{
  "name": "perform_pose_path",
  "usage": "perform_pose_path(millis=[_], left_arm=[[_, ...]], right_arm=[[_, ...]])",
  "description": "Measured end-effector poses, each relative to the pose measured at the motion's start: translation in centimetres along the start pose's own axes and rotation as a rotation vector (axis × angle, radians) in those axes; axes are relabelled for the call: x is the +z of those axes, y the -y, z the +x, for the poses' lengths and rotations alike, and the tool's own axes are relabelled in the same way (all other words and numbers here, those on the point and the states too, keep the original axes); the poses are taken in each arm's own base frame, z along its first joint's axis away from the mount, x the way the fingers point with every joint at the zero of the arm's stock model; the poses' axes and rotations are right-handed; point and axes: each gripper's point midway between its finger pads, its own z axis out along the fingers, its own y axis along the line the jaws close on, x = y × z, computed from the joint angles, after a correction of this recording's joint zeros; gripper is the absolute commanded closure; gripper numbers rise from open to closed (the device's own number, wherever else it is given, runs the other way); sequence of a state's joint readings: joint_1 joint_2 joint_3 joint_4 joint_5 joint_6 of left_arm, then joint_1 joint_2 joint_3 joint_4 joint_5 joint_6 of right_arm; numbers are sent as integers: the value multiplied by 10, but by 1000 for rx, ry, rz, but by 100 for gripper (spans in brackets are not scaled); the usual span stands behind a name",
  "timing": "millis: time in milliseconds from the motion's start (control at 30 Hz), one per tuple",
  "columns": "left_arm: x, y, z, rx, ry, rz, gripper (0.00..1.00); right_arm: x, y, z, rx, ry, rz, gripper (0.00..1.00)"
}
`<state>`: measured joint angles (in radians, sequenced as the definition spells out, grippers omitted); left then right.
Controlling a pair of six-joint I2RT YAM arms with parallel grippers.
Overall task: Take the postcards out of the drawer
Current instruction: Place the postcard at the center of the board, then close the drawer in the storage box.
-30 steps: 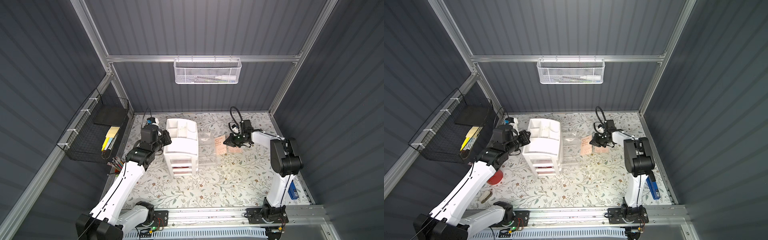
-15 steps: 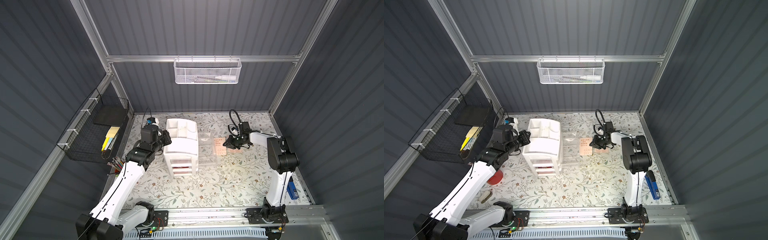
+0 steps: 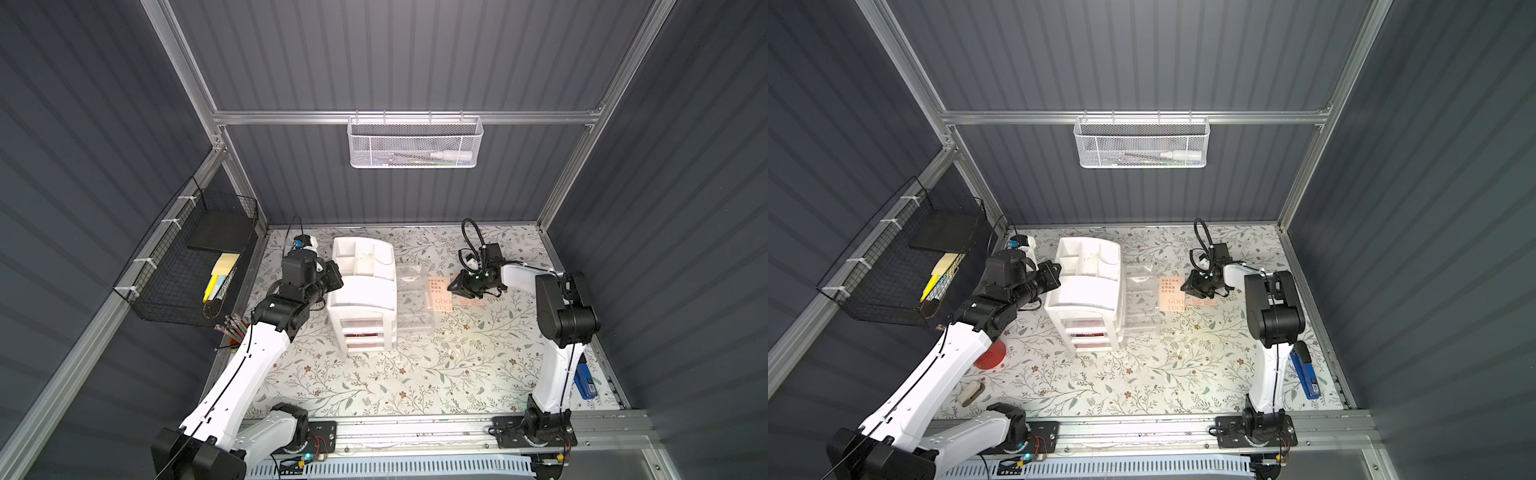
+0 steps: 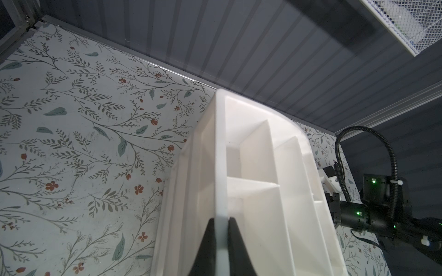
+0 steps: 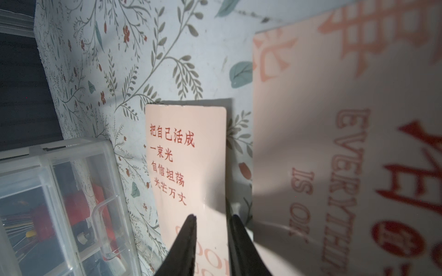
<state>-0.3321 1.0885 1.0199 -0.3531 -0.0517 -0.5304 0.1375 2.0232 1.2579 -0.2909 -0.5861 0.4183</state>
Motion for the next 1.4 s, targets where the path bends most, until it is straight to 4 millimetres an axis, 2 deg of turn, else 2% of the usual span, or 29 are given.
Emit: perform_pose_path(millis=[200,367,500,633,833,1033,1400], left_arm=[[0,0,0,0,0,0,100],[0,0,0,0,0,0,100],[0,0,0,0,0,0,100],[0,0,0,0,0,0,100],[0,0,0,0,0,0,100],[0,0,0,0,0,1,100],[3,3,0,0,-1,13,100]], right_arm=[[-12,-4,-3,-4,20,18,72],[-40,-24,-10,-44,86,3,73],[-54,-32,-5,-55,112,-10,78],[-60,-36,8,-47,110,-19,83],[-59,-50,30,-61,92,-41,87],[-48,-69,47,-81,65,-67,88],[-29,-100,64,-120,34,-111,89]])
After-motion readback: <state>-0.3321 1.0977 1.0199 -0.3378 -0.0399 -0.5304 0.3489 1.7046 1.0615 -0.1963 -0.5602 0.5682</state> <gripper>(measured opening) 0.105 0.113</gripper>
